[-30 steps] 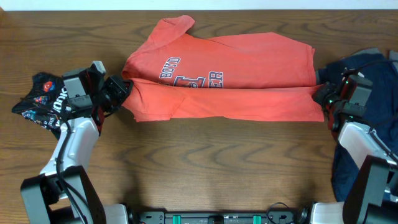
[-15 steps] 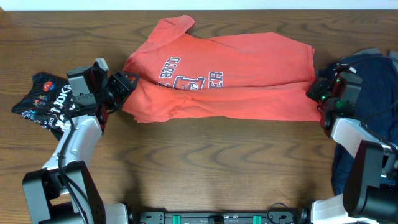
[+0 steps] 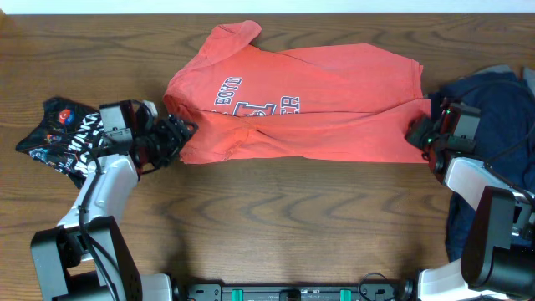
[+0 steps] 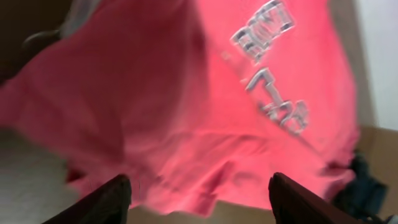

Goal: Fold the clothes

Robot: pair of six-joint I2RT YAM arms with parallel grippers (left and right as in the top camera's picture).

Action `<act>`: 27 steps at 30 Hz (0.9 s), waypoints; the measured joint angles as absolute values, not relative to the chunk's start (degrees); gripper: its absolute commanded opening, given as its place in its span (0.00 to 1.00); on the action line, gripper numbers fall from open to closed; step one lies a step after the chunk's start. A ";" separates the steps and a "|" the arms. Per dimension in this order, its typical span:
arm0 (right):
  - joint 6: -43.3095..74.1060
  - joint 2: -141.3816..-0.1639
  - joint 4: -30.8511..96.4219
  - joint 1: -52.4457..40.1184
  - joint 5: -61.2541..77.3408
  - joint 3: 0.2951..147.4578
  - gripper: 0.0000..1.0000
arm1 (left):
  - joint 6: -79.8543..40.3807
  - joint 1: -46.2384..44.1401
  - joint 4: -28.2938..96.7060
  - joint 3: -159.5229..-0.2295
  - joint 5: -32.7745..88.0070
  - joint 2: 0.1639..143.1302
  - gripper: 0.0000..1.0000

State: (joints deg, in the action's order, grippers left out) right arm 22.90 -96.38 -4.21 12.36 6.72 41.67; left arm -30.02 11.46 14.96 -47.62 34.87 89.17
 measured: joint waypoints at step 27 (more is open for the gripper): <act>16.05 -95.94 8.54 12.34 1.48 43.03 0.45 | -25.78 9.76 14.39 -46.52 25.06 89.17 0.76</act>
